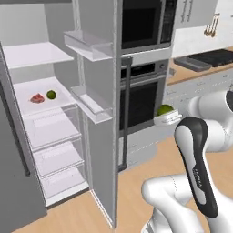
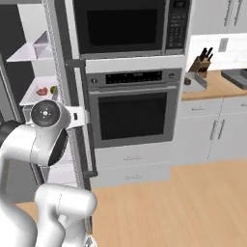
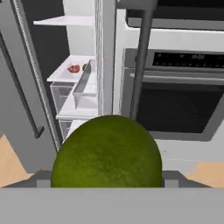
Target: Place one lime and one steak in each tupperware on the nearby counter, to pack two identical lunches.
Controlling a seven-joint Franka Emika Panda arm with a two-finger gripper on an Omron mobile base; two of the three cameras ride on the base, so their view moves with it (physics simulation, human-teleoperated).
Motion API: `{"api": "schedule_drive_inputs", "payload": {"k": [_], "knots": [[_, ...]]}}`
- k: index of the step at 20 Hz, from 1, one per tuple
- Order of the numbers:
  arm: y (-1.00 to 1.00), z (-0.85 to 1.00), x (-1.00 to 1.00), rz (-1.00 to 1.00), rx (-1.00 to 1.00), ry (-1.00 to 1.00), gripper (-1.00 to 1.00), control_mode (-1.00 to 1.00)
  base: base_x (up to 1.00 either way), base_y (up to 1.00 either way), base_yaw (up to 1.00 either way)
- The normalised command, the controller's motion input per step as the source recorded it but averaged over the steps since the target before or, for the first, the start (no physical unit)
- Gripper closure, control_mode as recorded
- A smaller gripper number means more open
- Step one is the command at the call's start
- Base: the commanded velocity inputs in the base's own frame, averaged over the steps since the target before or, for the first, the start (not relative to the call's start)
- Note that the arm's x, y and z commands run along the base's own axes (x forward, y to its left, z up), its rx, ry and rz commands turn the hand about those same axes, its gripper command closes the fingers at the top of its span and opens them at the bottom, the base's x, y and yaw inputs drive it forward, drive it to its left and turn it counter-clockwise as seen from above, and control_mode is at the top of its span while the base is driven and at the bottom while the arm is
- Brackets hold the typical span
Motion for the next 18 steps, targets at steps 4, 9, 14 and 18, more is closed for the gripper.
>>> {"api": "schedule_drive_inputs", "payload": {"k": [4,9,14,18], "knots": [[0.00,0.00,0.00,0.00,0.00,0.00,1.00,1.00,0.00,-1.00,-0.57],[0.00,0.00,0.00,0.00,0.00,0.00,1.00,1.00,0.41,-0.76,-0.50],[0.00,0.00,0.00,0.00,0.00,0.00,1.00,1.00,1.00,-0.12,-0.24],[0.00,0.00,0.00,0.00,0.00,0.00,1.00,1.00,1.00,0.04,-0.04]]}}
